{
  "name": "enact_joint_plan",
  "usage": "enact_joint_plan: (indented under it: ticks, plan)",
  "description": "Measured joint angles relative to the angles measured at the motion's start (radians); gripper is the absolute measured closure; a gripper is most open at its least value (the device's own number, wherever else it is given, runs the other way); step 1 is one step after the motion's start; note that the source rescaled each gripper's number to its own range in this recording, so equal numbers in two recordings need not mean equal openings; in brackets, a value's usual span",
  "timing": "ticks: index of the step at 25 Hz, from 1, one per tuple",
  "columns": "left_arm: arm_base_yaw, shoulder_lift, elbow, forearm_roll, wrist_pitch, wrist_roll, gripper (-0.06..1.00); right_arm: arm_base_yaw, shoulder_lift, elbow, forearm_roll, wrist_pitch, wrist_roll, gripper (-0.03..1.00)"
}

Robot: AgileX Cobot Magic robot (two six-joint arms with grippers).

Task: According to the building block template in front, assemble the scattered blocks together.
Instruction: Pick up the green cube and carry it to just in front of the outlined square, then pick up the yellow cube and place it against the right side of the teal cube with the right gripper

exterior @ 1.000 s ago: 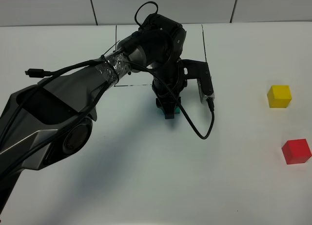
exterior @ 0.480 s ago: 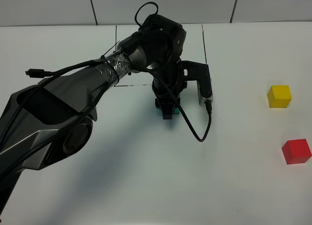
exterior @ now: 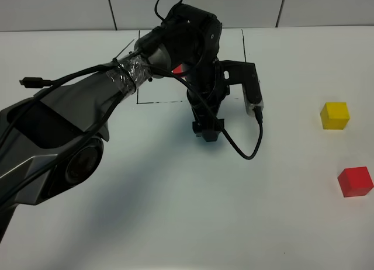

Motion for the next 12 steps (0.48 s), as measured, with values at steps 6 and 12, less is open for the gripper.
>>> enact_joint_plan:
  ticks: [6,12]
  plan:
    - [0.000,-0.070,0.000,0.020,0.001,-0.162,-0.05,0.000,0.000,0.000,0.000,0.000,0.000,0.22]
    - [0.042,-0.153,0.000,0.065,0.003,-0.326,-0.05,0.000,0.000,0.000,0.000,0.000,0.000,0.22]
